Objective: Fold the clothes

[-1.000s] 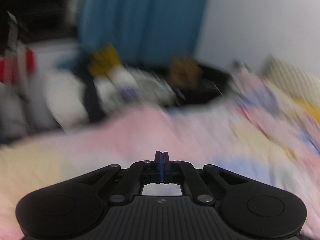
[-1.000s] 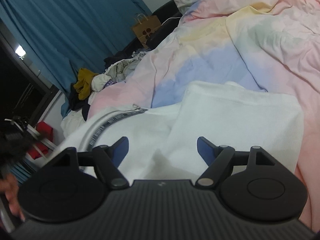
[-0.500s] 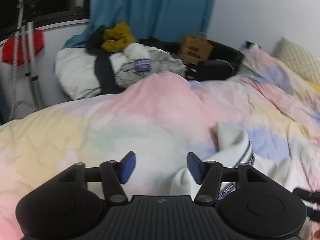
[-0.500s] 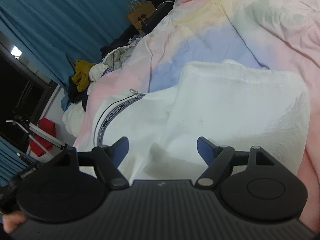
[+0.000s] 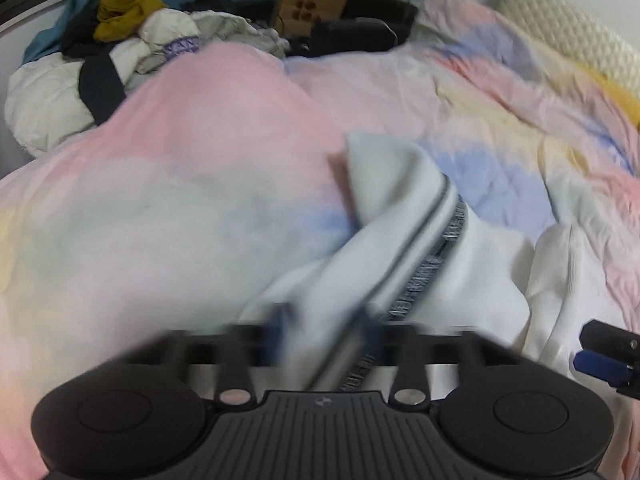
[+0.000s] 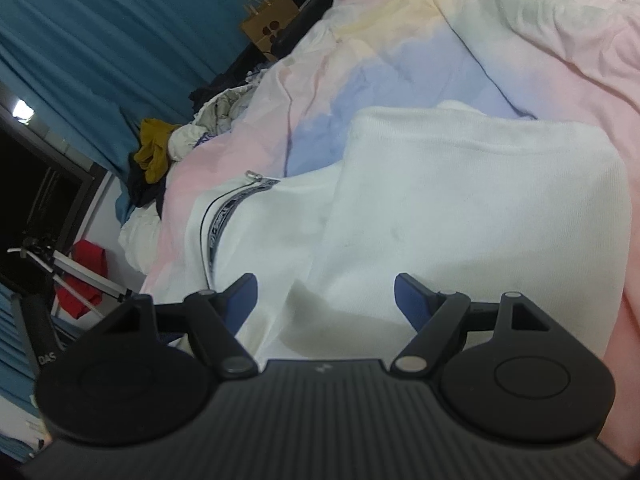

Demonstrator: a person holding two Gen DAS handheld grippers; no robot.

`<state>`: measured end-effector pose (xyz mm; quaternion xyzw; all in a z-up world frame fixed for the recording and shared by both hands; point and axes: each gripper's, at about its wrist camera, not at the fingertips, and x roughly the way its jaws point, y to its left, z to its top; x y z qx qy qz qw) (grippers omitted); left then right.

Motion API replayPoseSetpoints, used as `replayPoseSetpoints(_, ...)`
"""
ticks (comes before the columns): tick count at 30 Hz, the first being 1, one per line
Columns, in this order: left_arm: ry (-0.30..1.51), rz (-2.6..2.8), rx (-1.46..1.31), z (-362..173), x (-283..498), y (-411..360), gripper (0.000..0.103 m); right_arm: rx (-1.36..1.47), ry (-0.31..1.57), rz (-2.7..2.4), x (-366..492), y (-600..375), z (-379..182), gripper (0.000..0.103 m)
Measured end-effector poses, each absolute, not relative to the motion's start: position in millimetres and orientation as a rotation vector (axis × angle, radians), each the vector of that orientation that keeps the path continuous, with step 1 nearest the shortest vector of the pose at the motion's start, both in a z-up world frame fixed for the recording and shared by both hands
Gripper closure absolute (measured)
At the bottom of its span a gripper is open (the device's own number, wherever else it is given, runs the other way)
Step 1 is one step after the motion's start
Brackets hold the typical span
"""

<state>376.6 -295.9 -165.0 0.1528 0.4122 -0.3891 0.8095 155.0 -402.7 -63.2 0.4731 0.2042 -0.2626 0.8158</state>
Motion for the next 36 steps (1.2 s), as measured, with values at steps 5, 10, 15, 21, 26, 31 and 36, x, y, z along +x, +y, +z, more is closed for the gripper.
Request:
replayPoseSetpoints(5, 0.759, -0.708, 0.29, -113.4, 366.6, -283.3, 0.095, 1.025, 0.429, -0.559, 153.5, -402.9, -62.6, 0.025)
replayPoseSetpoints(10, 0.54, -0.575, 0.241, -17.5, 367.6, -260.0, 0.095, 1.023, 0.423, -0.554, 151.5, -401.2, -60.3, 0.025)
replayPoseSetpoints(15, 0.276, -0.551, 0.285, 43.7, 349.0, -255.9, 0.094, 1.041, 0.413, -0.559, 149.8, -404.5, -59.0, 0.025)
replayPoseSetpoints(21, 0.39, -0.641, 0.389, -32.4, 336.6, -279.1, 0.093, 1.032, 0.408, -0.565, 148.0, -404.8, -57.7, 0.025)
replayPoseSetpoints(26, 0.439, -0.661, 0.303, -53.2, 331.4, -262.6, 0.094, 1.015, 0.429, -0.558, 153.8, -404.8, -63.0, 0.025)
replayPoseSetpoints(31, 0.32, -0.844, 0.18, 19.3, 315.5, -222.0, 0.094, 1.011, 0.463, -0.54, 158.7, -397.6, -63.5, 0.025)
replayPoseSetpoints(36, 0.204, -0.943, 0.025, 52.9, 336.9, -170.3, 0.094, 0.996, 0.423, -0.533, 153.6, -394.0, -52.9, 0.025)
